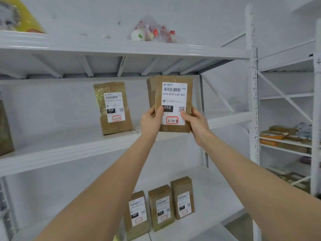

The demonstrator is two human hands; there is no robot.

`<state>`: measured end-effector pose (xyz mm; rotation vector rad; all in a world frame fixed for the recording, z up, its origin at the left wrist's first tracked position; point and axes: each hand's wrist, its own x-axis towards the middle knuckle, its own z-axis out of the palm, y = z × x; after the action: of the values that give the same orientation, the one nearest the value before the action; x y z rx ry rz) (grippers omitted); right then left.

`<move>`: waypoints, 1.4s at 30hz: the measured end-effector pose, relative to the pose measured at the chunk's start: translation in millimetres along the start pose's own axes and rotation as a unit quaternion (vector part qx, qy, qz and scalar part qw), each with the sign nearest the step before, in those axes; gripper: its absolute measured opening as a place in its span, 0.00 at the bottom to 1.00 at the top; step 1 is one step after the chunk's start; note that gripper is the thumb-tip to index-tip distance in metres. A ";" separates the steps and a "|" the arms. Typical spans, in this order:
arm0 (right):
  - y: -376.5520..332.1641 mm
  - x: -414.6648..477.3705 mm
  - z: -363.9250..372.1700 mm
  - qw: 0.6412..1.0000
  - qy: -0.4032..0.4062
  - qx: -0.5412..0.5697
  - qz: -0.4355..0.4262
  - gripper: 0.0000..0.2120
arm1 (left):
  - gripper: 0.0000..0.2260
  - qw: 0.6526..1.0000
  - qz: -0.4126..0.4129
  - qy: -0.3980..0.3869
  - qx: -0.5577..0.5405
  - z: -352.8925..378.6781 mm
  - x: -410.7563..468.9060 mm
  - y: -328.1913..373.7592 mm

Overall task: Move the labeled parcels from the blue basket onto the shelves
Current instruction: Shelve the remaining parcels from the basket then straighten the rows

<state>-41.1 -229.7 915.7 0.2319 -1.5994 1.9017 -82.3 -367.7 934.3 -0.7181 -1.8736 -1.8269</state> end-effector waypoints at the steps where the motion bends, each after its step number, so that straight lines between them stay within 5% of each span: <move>1: -1.1 7.9 -8.6 1.000 0.006 -0.008 -0.006 0.20 | 0.11 1.000 0.000 -0.009 -0.009 11.5 7.2 -1.1; 14: 18.1 130.3 -107.4 0.988 0.097 -0.112 -0.049 0.17 | 0.15 0.997 -0.006 -0.073 -0.029 144.5 94.7 -39.1; 42: 76.3 276.9 -245.3 0.994 -0.028 -0.106 0.001 0.18 | 0.14 0.983 -0.092 0.084 0.134 309.8 143.9 -83.5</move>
<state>-237.7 92.3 934.8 0.1963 -1.8239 1.7245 -229.8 -48.7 945.8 -0.2971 -2.0726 -1.6367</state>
